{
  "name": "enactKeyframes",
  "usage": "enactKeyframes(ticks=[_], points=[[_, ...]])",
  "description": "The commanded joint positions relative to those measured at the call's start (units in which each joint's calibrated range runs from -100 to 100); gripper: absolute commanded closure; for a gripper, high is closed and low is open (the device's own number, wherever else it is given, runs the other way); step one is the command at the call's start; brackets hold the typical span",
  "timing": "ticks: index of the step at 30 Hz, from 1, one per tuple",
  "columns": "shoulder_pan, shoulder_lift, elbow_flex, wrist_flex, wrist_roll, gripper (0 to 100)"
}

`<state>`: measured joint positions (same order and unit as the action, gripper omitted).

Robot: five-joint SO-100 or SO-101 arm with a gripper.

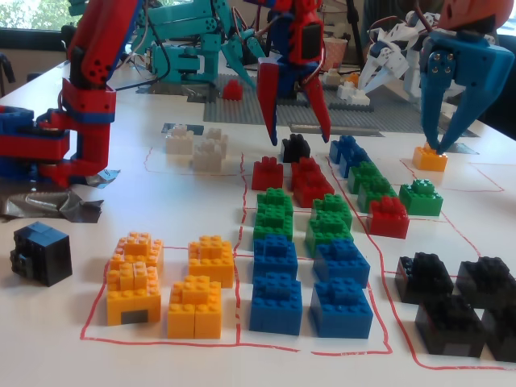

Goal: Grab the block and put it in the grey marker

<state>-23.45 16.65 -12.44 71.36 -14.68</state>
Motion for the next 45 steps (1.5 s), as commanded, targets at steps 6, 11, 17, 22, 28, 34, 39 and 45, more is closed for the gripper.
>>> enactKeyframes(ticks=[6,11,17,22,28,34,39,45], points=[[-0.8,0.4,-7.1,-0.2,-0.4,68],[-1.9,2.2,-8.0,-0.4,-0.8,69],[-2.6,3.7,-8.9,-1.5,-0.8,75],[-2.8,5.1,-10.4,-1.6,-0.7,100],[-3.2,5.0,-11.7,0.0,0.1,100],[-4.6,3.8,-16.1,4.5,0.3,100],[-5.1,1.3,-16.3,6.2,0.9,100],[-5.2,-2.3,-16.3,9.2,1.8,100]])
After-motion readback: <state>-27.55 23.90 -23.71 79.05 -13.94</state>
